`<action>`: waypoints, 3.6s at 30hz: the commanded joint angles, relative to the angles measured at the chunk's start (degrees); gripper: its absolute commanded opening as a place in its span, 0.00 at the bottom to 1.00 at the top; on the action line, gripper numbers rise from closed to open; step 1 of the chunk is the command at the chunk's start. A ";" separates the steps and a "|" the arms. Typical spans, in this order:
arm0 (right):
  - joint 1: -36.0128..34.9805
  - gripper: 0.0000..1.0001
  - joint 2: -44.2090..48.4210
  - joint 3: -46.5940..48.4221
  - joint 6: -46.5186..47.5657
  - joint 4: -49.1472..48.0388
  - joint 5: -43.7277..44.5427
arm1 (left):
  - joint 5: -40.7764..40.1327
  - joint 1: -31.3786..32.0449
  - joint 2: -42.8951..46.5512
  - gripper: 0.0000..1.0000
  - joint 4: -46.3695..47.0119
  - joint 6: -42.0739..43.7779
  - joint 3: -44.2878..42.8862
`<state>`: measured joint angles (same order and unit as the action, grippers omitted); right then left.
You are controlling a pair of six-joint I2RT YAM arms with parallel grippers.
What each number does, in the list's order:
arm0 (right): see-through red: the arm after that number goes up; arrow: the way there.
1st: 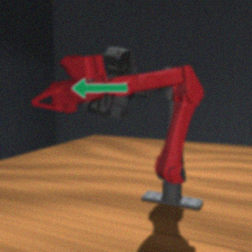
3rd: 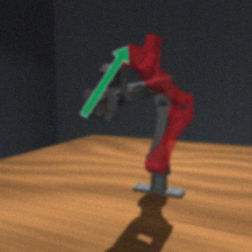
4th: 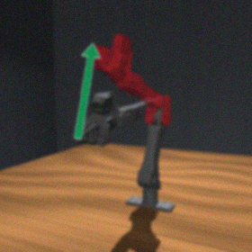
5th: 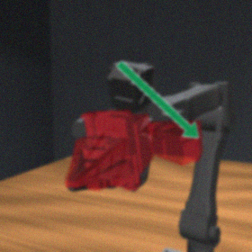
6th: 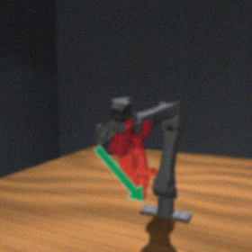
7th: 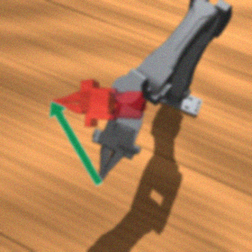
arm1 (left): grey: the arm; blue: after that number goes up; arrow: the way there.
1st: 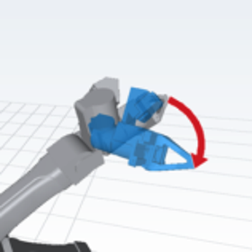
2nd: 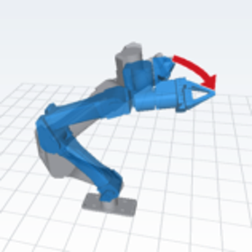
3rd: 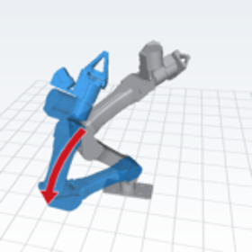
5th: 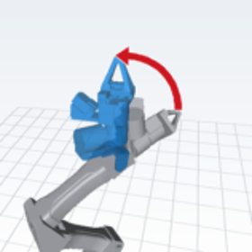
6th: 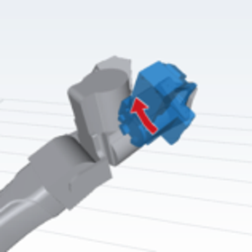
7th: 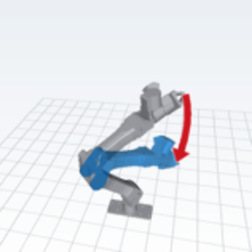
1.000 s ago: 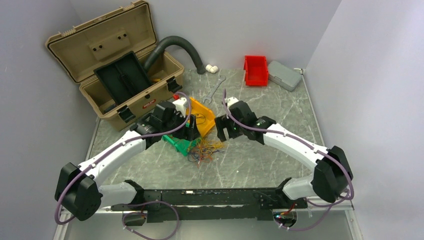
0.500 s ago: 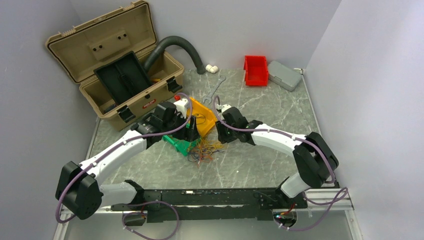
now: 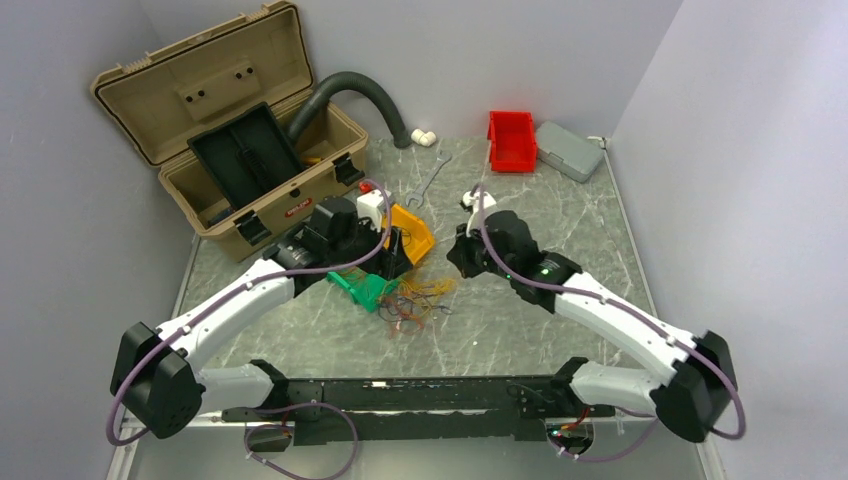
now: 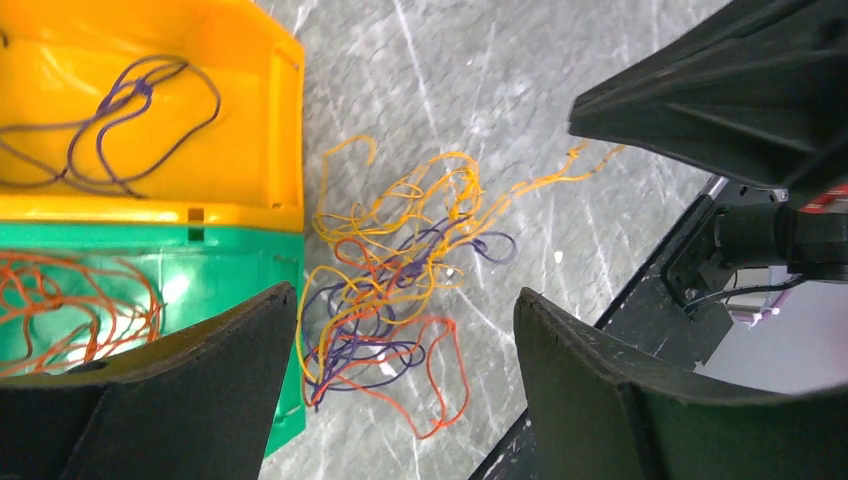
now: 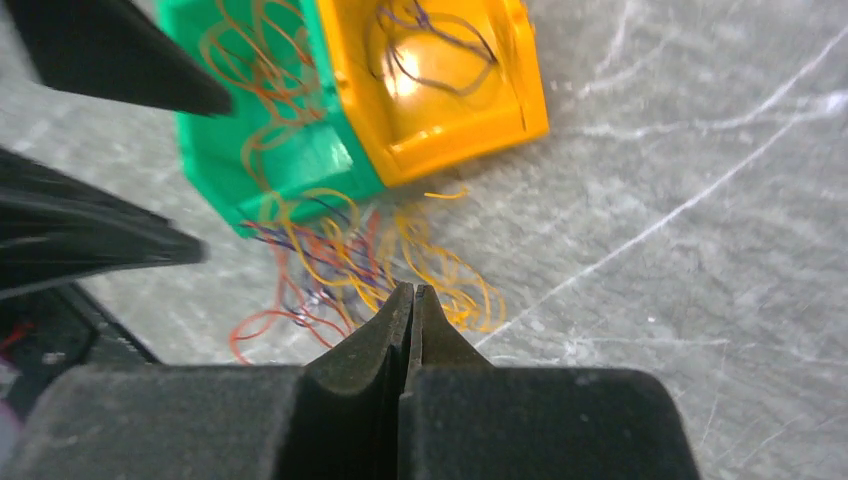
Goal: Untangle the cables
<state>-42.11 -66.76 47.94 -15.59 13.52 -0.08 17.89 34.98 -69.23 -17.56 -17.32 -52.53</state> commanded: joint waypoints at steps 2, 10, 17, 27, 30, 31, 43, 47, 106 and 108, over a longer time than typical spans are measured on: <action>-0.23 0.00 7.20 6.61 -0.28 5.25 -3.47 | 4.03 1.37 0.00 0.84 11.29 2.19 -1.72; -0.17 0.00 9.16 15.92 -1.32 10.91 -4.98 | 11.16 1.83 2.68 0.85 30.28 0.20 4.49; -0.18 0.00 8.09 18.36 -3.10 9.33 -7.82 | 15.63 4.13 -0.26 0.85 37.42 -0.18 3.58; -0.16 0.00 6.99 19.01 -5.99 6.54 -9.96 | 17.83 9.80 -8.46 0.57 41.92 -1.51 -0.09; -0.09 0.19 9.60 16.93 -6.27 6.48 -7.32 | 20.11 10.01 -8.69 0.03 48.17 -4.25 1.51; 0.04 0.37 11.08 15.92 -6.02 6.44 -5.99 | 19.93 10.02 -8.46 0.00 48.61 -4.78 1.89; 1.42 0.96 26.16 -1.85 -7.91 6.76 6.86 | 11.55 9.58 -3.81 0.00 34.55 -1.78 -1.72; 1.49 0.97 30.51 -9.77 -7.95 0.58 3.70 | 8.45 9.58 -2.90 0.00 32.51 -2.64 -3.27; 21.51 0.17 23.22 -13.57 -23.56 17.06 29.16 | -9.19 -3.33 21.09 0.00 7.90 -2.46 -8.79; 21.48 0.46 22.85 -13.16 -22.69 16.83 28.75 | -8.50 -3.28 19.51 0.00 7.48 -2.71 -10.19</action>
<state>-20.82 -43.57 34.28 -43.59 35.07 33.52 2.13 31.90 -46.39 -11.44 -21.23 -59.09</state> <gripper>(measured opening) 0.214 0.012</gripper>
